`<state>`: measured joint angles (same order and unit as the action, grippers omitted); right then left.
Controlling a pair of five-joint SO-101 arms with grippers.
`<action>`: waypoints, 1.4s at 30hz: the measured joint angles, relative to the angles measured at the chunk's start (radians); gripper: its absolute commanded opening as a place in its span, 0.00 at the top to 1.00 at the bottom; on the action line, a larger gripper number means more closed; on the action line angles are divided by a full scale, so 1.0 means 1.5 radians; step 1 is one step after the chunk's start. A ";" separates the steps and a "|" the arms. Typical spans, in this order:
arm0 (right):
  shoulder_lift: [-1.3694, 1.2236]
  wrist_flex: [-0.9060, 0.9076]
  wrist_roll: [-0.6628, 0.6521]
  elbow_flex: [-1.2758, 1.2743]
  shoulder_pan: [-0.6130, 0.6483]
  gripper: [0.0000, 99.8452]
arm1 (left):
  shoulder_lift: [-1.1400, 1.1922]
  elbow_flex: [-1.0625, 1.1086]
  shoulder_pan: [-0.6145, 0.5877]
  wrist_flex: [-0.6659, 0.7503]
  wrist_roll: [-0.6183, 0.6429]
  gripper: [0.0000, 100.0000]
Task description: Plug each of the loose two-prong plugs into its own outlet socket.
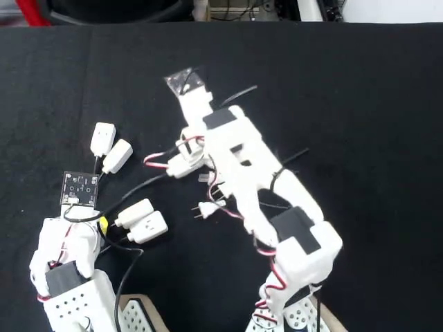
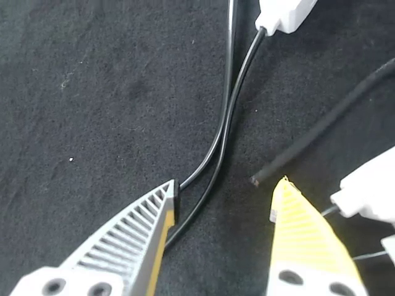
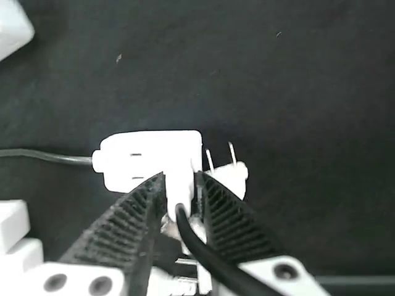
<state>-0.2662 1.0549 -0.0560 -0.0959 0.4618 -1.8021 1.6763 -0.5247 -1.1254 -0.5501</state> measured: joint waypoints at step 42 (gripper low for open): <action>-0.159 0.010 -0.064 0.223 -0.061 0.99 | 0.000 0.001 0.000 0.000 0.000 0.75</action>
<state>-0.5040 1.0702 -0.1527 0.2386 0.3698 -1.8021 1.6778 -0.5247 -1.1254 -0.5501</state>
